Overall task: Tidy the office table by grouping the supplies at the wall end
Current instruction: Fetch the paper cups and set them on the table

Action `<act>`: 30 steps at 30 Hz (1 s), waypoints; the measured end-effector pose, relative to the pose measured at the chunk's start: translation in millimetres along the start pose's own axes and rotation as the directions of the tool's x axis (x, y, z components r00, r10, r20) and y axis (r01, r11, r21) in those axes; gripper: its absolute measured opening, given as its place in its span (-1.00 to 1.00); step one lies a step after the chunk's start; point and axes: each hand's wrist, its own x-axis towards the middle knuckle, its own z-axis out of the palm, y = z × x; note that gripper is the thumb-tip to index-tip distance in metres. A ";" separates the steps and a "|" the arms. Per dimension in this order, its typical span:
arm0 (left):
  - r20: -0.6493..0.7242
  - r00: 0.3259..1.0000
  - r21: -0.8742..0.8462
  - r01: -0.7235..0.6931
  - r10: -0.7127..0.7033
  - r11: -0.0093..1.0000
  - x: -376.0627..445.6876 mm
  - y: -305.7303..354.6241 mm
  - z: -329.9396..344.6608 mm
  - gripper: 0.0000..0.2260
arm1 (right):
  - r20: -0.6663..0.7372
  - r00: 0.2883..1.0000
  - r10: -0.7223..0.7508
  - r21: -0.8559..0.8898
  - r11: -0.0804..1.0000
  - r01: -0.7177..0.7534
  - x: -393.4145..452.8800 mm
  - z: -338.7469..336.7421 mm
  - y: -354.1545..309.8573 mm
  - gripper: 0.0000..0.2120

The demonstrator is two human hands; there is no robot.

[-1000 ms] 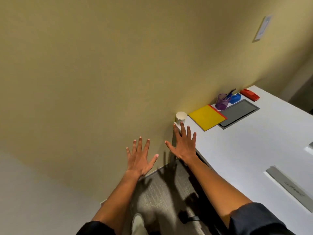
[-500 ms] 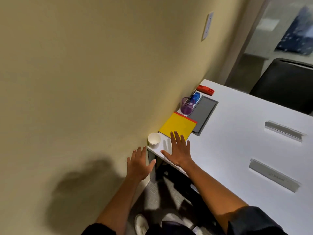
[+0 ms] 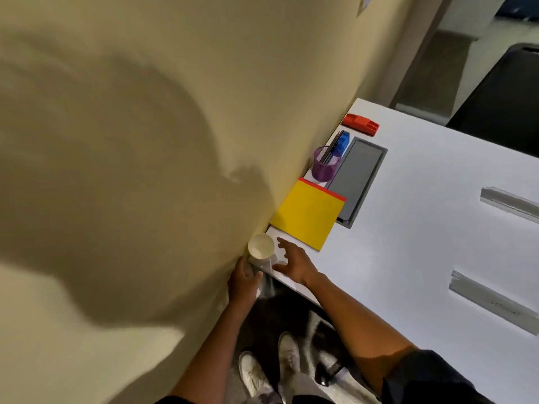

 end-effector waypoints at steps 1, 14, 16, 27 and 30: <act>0.002 1.000 -0.028 0.013 -0.013 1.000 4.7 0.3 3.5 -0.48 | 0.001 1.000 0.010 0.024 1.000 -0.010 5.0 2.4 0.9 -0.19; -0.042 0.994 -0.164 0.093 -0.102 0.982 24.1 14.5 34.5 -0.52 | -0.042 0.998 -0.043 0.067 0.997 0.046 33.3 11.0 16.6 -0.48; -0.040 0.996 -0.152 0.074 -0.081 0.986 19.2 19.5 34.8 -0.51 | -0.056 0.997 -0.058 0.084 0.995 0.062 28.5 5.5 19.5 -0.48; 0.048 0.974 -0.124 -0.213 0.221 0.969 -17.6 69.2 35.0 -0.50 | -0.230 0.970 -0.082 0.119 0.987 0.111 -33.3 -66.3 21.0 -0.49; 0.031 0.931 -0.101 -0.359 0.364 0.928 -34.0 79.9 34.9 -0.52 | -0.284 0.957 -0.054 0.132 0.987 0.095 -61.7 -83.4 17.4 -0.44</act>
